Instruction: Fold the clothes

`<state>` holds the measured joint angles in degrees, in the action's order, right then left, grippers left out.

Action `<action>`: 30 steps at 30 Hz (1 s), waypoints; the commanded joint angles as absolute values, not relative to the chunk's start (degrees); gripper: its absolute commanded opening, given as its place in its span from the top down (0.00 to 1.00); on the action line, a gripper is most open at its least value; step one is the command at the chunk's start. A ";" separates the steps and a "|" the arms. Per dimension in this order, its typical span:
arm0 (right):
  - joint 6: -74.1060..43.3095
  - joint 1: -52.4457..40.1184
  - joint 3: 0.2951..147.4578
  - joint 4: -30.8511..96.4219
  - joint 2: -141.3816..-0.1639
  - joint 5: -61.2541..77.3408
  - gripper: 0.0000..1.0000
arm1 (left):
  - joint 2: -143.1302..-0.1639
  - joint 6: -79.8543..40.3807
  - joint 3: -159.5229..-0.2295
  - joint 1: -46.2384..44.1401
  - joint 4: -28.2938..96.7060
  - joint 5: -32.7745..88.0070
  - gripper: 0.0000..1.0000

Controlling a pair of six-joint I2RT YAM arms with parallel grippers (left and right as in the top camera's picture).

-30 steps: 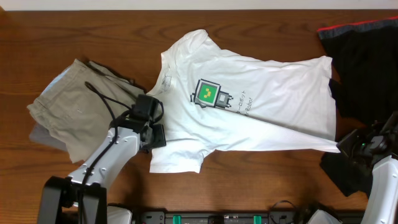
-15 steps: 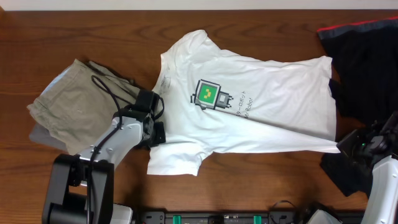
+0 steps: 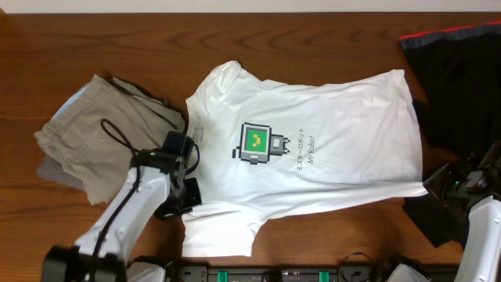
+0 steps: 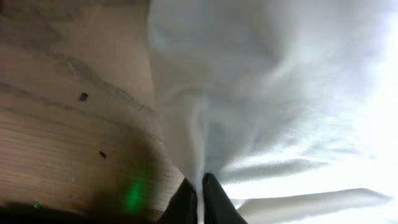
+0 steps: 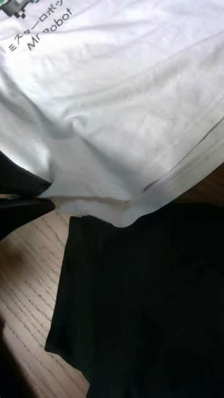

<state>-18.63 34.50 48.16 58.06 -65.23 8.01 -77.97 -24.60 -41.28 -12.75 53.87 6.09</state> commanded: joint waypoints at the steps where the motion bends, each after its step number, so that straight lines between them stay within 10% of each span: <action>1: -18.81 34.87 48.86 58.04 -65.04 7.35 0.99 | -74.50 -25.19 -41.36 -12.56 54.15 6.22 0.94; 11: -18.81 34.85 48.86 57.82 -65.04 8.01 0.99 | -73.60 -25.17 -41.36 -12.56 53.43 6.22 0.94; 16: -18.81 34.85 48.86 57.82 -65.04 8.29 0.99 | -73.71 -24.73 -41.34 -12.56 54.89 6.48 0.49; 19: -18.81 34.85 48.86 57.82 -65.04 8.43 0.99 | -73.73 -24.77 -41.34 -12.56 56.69 6.48 0.39; 30: -18.81 34.85 48.86 57.43 -65.04 8.43 0.99 | -73.73 -25.21 -35.92 -12.56 53.15 13.43 0.41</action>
<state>-18.63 34.50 48.16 57.60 -65.23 8.14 -73.87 -24.71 -36.42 -12.75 53.36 9.39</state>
